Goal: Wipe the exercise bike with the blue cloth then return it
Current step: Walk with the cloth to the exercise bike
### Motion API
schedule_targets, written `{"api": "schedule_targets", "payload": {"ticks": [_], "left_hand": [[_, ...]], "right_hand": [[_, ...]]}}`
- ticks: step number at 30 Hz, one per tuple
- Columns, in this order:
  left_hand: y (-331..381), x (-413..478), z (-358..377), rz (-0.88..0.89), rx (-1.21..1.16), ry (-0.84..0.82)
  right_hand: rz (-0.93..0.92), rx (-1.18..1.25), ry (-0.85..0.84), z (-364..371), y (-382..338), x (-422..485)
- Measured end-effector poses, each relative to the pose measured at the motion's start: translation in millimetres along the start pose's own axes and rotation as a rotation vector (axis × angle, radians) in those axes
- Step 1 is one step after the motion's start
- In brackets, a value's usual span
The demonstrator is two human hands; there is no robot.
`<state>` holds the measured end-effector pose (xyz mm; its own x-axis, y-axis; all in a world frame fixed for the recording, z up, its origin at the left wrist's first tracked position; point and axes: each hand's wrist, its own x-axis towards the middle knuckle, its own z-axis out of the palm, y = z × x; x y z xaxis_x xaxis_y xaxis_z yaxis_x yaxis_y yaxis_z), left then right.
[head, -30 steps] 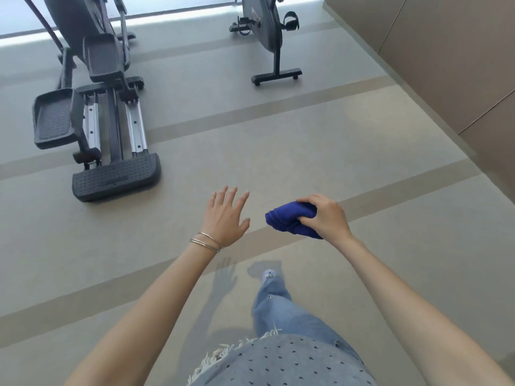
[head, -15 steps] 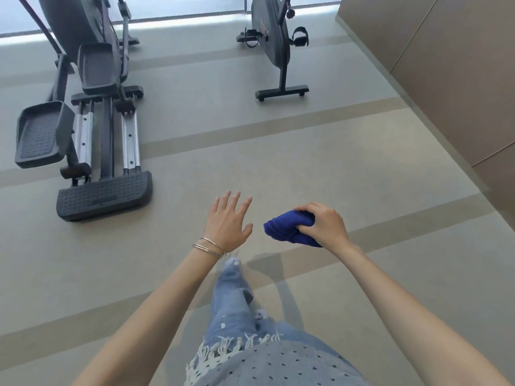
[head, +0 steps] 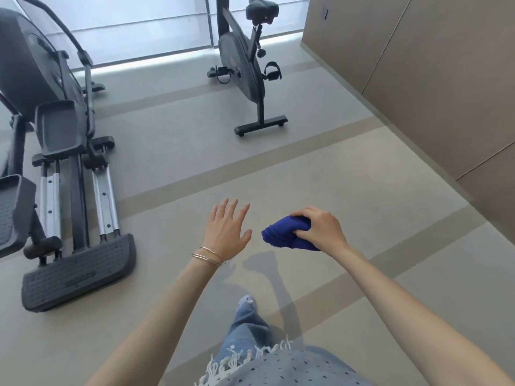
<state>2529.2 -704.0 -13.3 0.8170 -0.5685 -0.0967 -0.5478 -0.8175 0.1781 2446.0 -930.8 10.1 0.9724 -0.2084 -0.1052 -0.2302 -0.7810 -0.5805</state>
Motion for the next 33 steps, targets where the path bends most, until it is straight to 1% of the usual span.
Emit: {"api": "schedule_targets", "payload": {"ticks": [4, 6, 10, 15, 19, 26, 30, 33], "left_hand": [[-31.9, 49.5, -18.4, 0.008, 0.01, 0.009], [-41.7, 66.1, -22.0, 0.009, 0.0, 0.002], [-57.4, 96.5, -18.2, 0.003, -0.014, 0.0], [-76.3, 142.0, -11.8, -0.009, 0.01, -0.049], [-91.2, 205.6, -20.0, -0.028, 0.021, -0.03], [-115.2, 335.8, -55.6, -0.036, 0.042, 0.006], [-121.3, 396.5, -68.0, -0.064, 0.029, 0.04], [-130.3, 429.4, -70.5, -0.069, 0.025, 0.028]], "right_hand": [[0.007, 0.017, 0.036, 1.0, -16.0, 49.7], [0.01, 0.013, 0.028, 3.1, -20.3, 69.8], [-0.004, -0.003, -0.022, 7.5, -22.6, 111.8], [-0.009, 0.009, -0.009, 5.0, -17.1, 172.9], [-0.007, 0.03, 0.004, -7.0, -8.7, 239.3], [-0.063, 0.043, 0.033, -44.1, -7.0, 372.0], [-0.103, 0.022, 0.012, -60.1, -5.0, 436.7], [-0.11, 0.0, -0.003, -64.2, -5.3, 474.9]]}}
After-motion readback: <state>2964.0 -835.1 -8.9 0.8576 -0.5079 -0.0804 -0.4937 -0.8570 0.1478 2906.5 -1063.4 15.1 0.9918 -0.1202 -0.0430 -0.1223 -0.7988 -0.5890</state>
